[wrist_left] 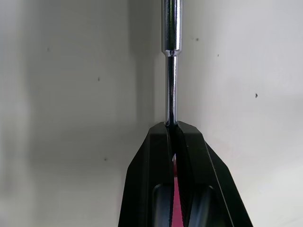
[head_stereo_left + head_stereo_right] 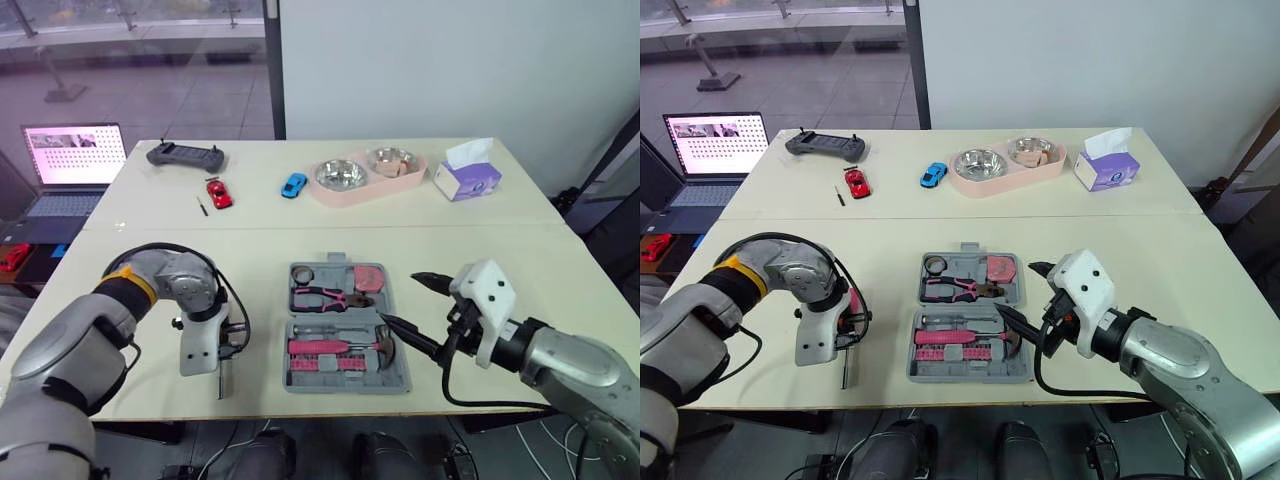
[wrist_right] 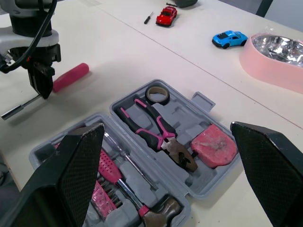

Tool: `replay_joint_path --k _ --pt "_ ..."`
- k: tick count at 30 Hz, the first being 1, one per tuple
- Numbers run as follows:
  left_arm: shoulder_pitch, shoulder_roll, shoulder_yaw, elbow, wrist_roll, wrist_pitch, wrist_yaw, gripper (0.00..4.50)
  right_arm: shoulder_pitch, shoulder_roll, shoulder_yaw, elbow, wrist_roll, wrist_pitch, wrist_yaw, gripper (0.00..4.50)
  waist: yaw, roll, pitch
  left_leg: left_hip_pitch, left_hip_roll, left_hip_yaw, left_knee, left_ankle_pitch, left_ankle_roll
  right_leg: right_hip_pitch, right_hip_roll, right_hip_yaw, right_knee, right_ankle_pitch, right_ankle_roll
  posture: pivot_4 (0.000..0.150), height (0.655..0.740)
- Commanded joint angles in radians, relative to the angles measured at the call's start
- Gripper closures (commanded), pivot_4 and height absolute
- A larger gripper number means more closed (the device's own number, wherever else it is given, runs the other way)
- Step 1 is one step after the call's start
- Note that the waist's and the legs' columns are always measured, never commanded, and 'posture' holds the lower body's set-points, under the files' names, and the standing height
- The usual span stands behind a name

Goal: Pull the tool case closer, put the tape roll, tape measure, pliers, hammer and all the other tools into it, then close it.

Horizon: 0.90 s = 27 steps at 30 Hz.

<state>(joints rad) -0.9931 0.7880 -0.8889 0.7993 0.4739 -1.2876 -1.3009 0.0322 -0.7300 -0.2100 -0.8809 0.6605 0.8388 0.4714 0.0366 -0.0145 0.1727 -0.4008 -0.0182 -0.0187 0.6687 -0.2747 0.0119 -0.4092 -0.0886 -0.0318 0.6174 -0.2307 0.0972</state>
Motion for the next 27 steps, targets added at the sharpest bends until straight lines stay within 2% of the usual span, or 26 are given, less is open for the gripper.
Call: replay_joint_path --k 1,4,8,11,14,17,20,24,27 --pt "-0.007 0.082 0.034 -0.105 -0.256 0.101 -0.108 4.49 -0.02 -0.007 0.002 -0.01 0.001 -0.021 0.006 0.0 -0.002 0.0 0.0 -0.001 0.0 0.0 0.0 0.0 0.0 -0.001 0.0 0.0 0.0 0.0 0.0 0.15 0.74" --pt "0.059 0.191 0.107 -0.267 -0.509 0.361 -0.243 4.49 -0.031 -0.003 0.016 0.0 -0.003 -0.027 0.01 0.0 -0.011 0.0 0.0 -0.002 0.0 0.0 0.0 0.0 0.0 -0.001 0.0 0.0 0.0 0.0 0.0 0.15 0.74" --pt "0.202 0.344 0.219 -0.513 -0.704 0.771 -0.313 4.49 -0.032 -0.005 0.025 0.007 -0.007 -0.036 0.017 0.0 -0.033 0.001 0.0 -0.001 0.0 -0.001 0.0 0.0 0.0 -0.001 0.0 0.0 0.001 0.0 0.0 0.15 0.74" --pt "0.358 0.493 0.33 -0.766 -0.901 1.339 -0.236 4.49 -0.039 -0.008 0.033 0.02 -0.011 -0.044 0.03 0.0 -0.044 0.001 0.001 0.0 0.0 -0.001 -0.001 0.0 0.0 -0.001 0.0 0.0 0.001 0.0 0.0 0.15 0.74" --pt "0.471 0.536 0.437 -0.953 -1.126 1.995 0.035 4.49 -0.046 -0.011 0.04 0.03 -0.015 -0.049 0.041 0.0 -0.045 0.001 0.002 0.001 0.0 -0.003 -0.001 0.0 0.0 0.001 0.0 0.0 0.002 -0.001 0.002 0.15 0.74" --pt "0.519 0.4 0.619 -0.982 -1.267 2.44 0.34 4.49 -0.041 -0.016 0.039 0.031 -0.019 -0.054 0.051 0.0 -0.036 0.002 0.002 0.003 0.0 -0.004 -0.001 0.0 0.0 0.004 0.0 0.0 0.002 -0.005 0.008 0.15 0.74" --pt "0.565 0.195 0.793 -0.979 -1.215 2.633 0.628 4.49 -0.036 -0.017 0.036 0.032 -0.019 -0.058 0.057 0.0 -0.032 0.001 0.002 0.006 -0.001 -0.005 -0.002 0.0 0.0 0.006 0.001 0.0 0.002 -0.007 0.01 0.15 0.74" --pt "0.642 -0.056 0.968 -1.07 -1.129 2.719 0.901 4.49 -0.036 -0.017 0.045 0.035 -0.023 -0.059 0.06 0.0 -0.028 -0.002 0.003 0.007 -0.002 -0.004 -0.002 0.0 0.0 0.005 0.0 0.002 0.003 -0.004 0.005 0.15 0.74" --pt "0.709 -0.139 0.962 -1.157 -1.054 2.695 1.013 4.49 -0.034 -0.016 0.041 0.034 -0.018 -0.056 0.061 0.0 -0.025 -0.002 0.003 0.007 -0.002 -0.004 -0.002 0.0 -0.001 0.005 0.0 0.002 0.004 -0.003 0.004 0.15 0.74"
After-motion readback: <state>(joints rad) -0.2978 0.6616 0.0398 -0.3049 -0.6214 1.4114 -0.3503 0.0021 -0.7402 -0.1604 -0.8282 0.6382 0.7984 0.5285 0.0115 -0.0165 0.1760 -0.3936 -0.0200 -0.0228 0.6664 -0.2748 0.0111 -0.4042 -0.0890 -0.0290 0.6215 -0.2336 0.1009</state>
